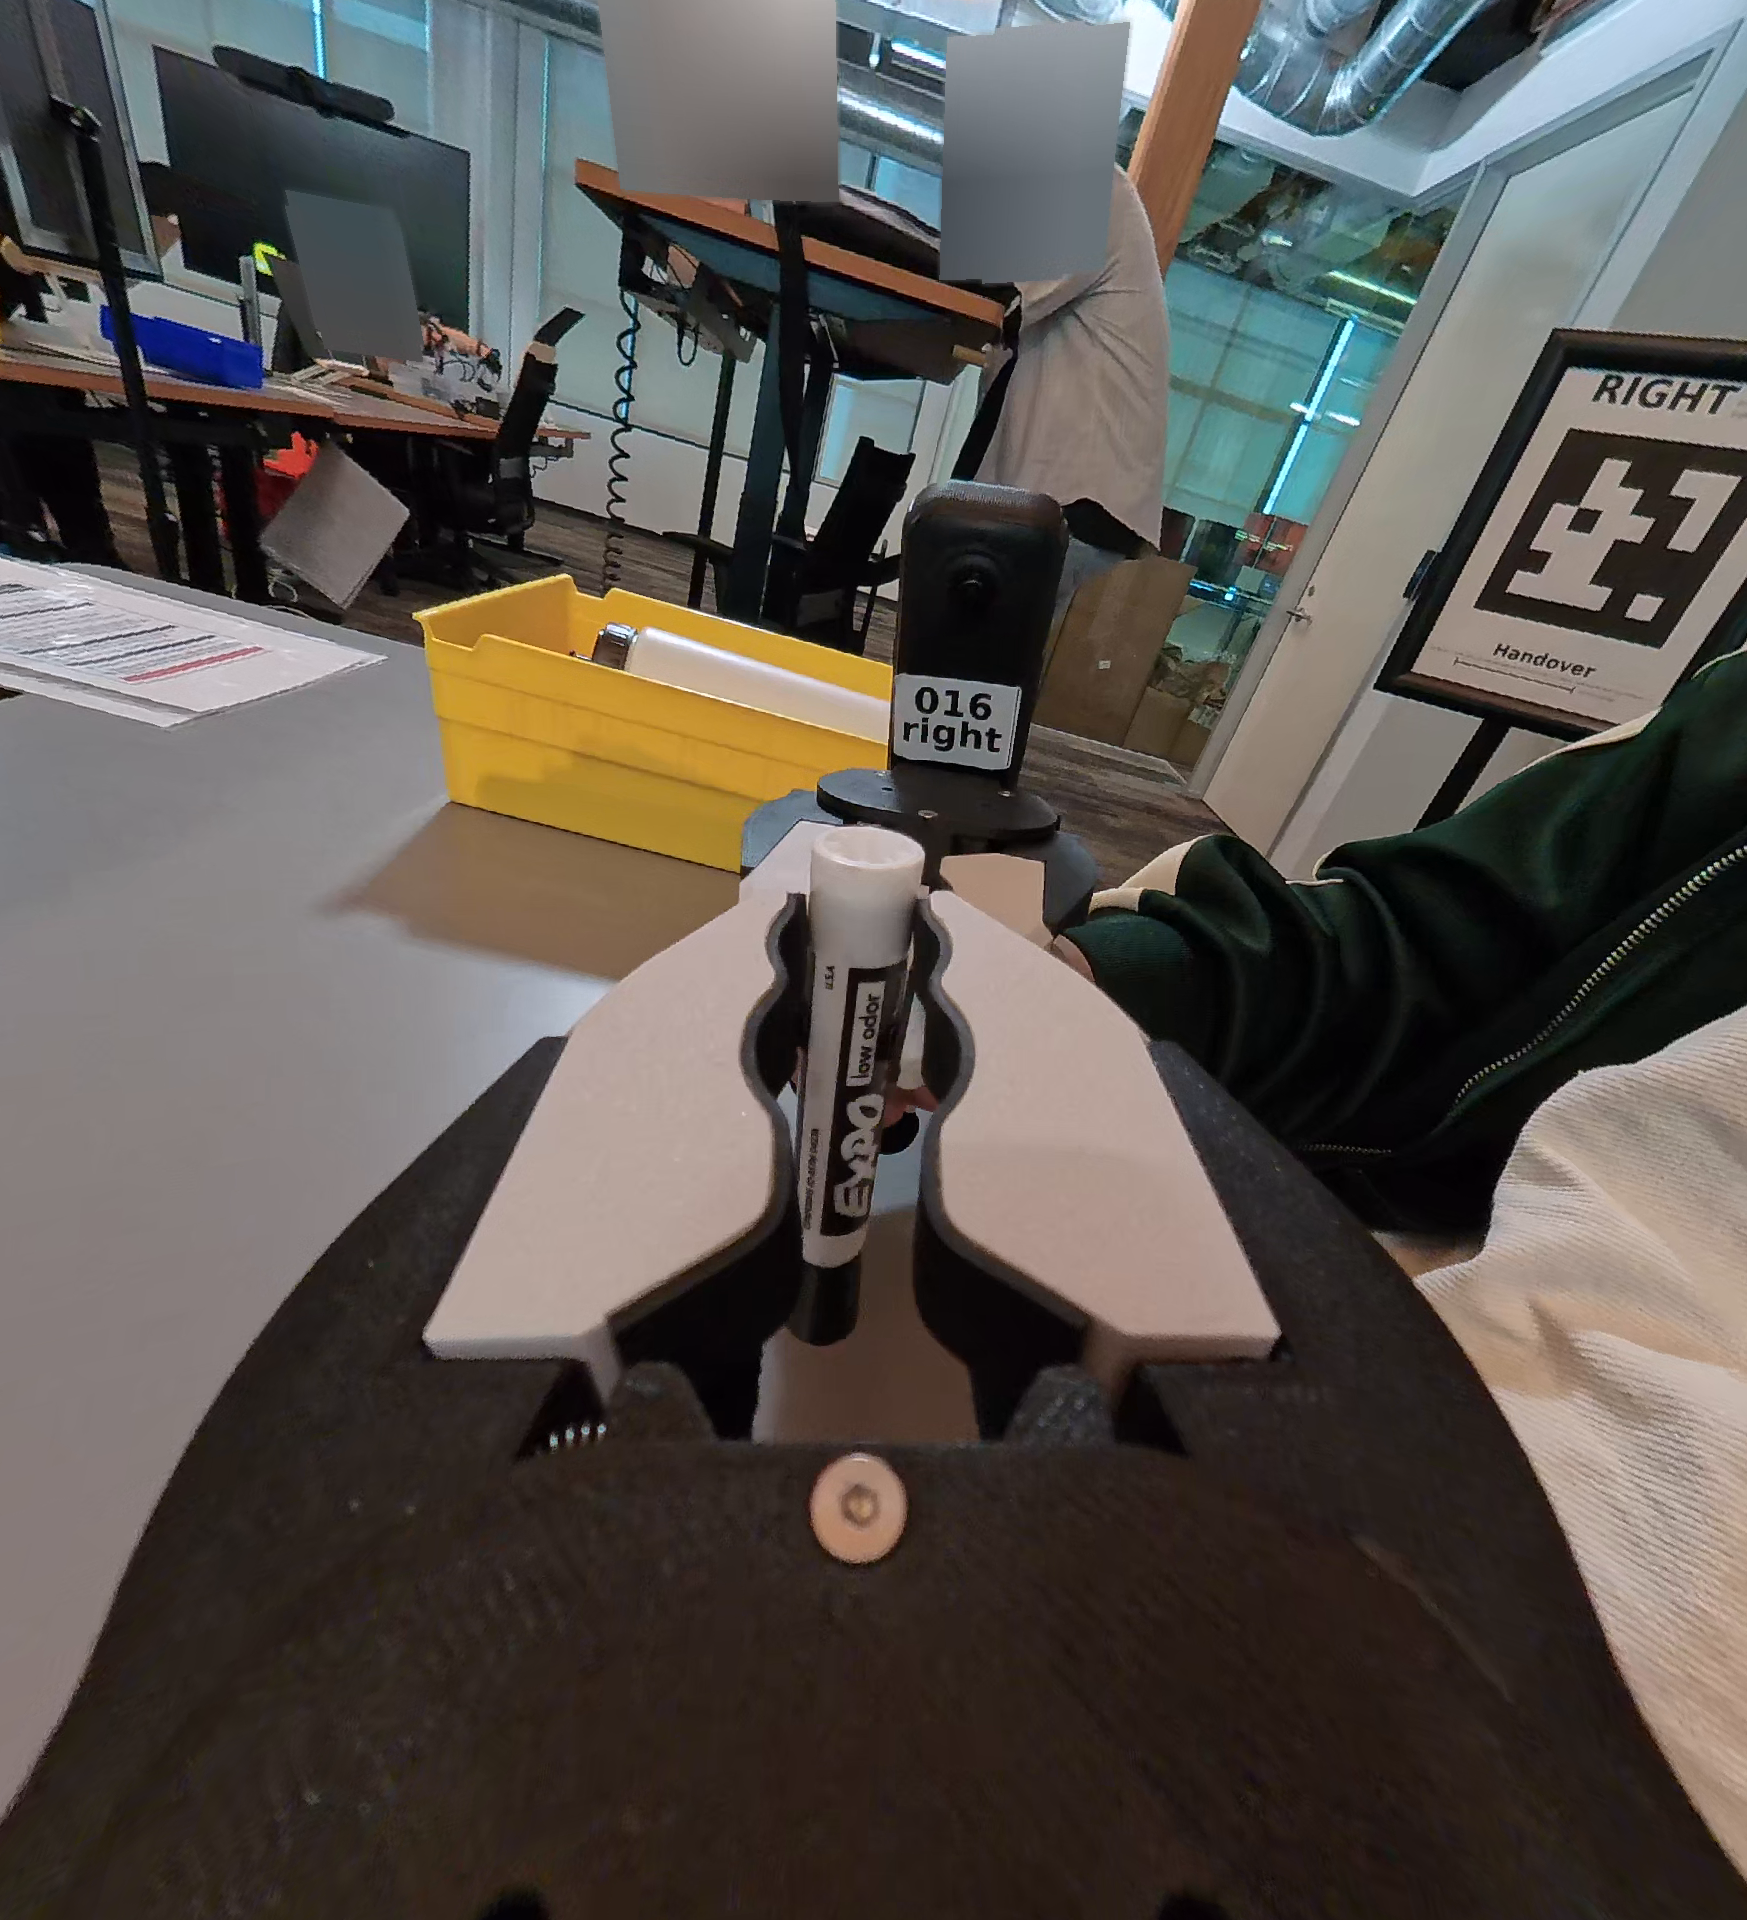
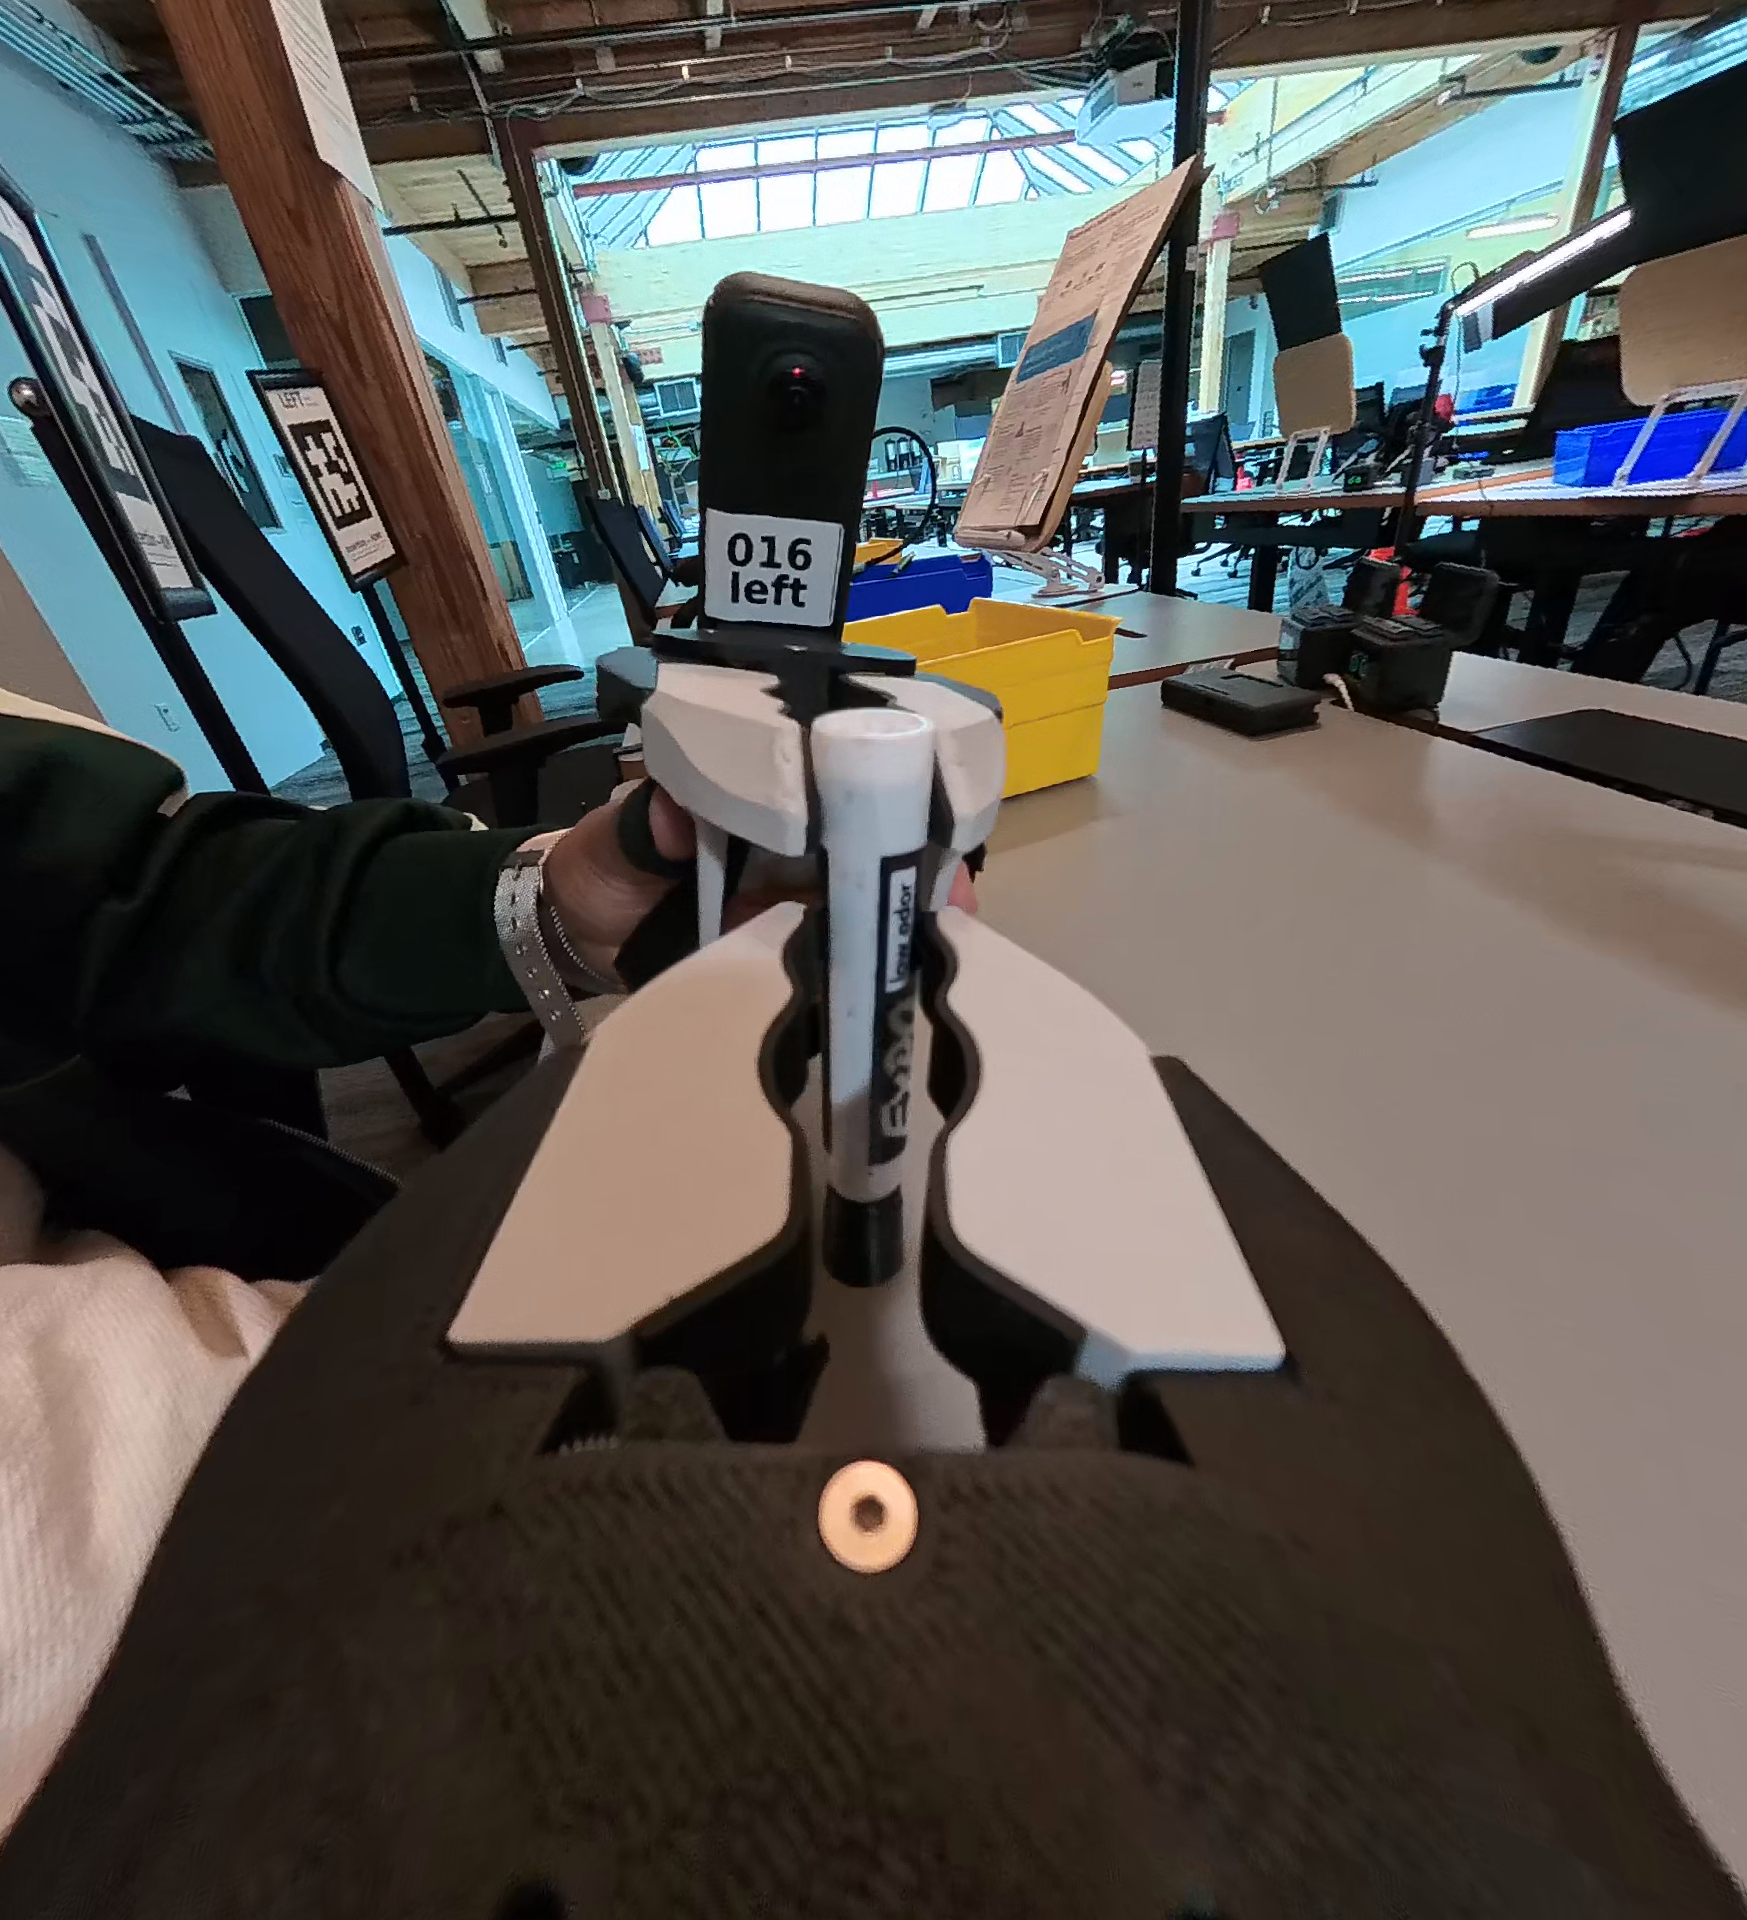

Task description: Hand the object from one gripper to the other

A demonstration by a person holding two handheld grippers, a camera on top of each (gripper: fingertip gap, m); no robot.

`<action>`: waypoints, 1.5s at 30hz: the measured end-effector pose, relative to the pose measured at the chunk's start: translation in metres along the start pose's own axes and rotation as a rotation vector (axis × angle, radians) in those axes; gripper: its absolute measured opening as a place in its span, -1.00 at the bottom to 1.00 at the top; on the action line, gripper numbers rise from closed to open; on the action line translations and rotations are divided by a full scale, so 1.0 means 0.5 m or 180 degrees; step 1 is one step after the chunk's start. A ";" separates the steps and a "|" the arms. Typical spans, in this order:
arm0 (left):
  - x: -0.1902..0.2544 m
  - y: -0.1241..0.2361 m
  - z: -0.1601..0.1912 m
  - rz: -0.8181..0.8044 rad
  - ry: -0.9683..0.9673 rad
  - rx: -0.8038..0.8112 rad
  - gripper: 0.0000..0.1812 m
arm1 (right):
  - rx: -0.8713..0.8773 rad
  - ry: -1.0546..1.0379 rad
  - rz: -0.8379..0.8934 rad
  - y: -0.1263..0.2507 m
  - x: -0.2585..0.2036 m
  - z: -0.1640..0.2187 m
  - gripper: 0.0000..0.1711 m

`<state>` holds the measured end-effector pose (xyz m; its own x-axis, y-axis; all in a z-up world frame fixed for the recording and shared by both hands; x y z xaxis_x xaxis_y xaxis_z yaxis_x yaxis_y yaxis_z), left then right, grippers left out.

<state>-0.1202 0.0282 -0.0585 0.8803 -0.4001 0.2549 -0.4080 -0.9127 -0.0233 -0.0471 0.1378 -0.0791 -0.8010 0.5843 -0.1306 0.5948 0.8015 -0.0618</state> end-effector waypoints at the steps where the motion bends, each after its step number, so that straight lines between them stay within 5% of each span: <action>1: 0.000 0.000 0.000 0.0003 0.0004 0.0002 -0.78 | -0.0008 0.0006 0.0001 0.000 0.000 0.000 -0.78; 13: -0.018 0.028 -0.017 -0.0091 0.0080 0.0265 -0.59 | 0.0198 -0.0034 0.0090 0.022 0.011 -0.017 -0.78; 20: -0.057 0.024 0.055 0.0313 0.0655 -0.0155 -0.64 | 0.0221 0.0116 0.0148 0.031 0.006 -0.038 -0.78; 37: -0.016 -0.013 0.065 0.0334 -0.0090 -0.0377 -0.80 | 0.0226 0.0059 0.0083 0.014 -0.006 -0.038 -0.77; 41: -0.019 -0.010 0.063 0.0237 -0.0176 -0.0383 -0.80 | 0.0375 0.0050 0.0433 0.020 0.011 -0.042 -0.21; 45: -0.023 -0.002 0.055 0.0174 -0.0171 -0.0265 -0.80 | 0.0502 0.0013 0.0590 0.037 0.025 -0.044 -0.15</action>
<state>-0.1235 0.0314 -0.0880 0.8670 -0.4549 0.2033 -0.4724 -0.8802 0.0452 -0.0474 0.1629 -0.0601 -0.6772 0.7203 -0.1501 0.7347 0.6510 -0.1910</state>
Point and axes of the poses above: each gripper's, where its closed fingertips meet, y back along the fingers, z out of its underside, x = y × z across the jaws, the point moved 8 cm from there along y, back along the fingers, and after that the axes turned 4 degrees about -z, right-handed, at the moved point
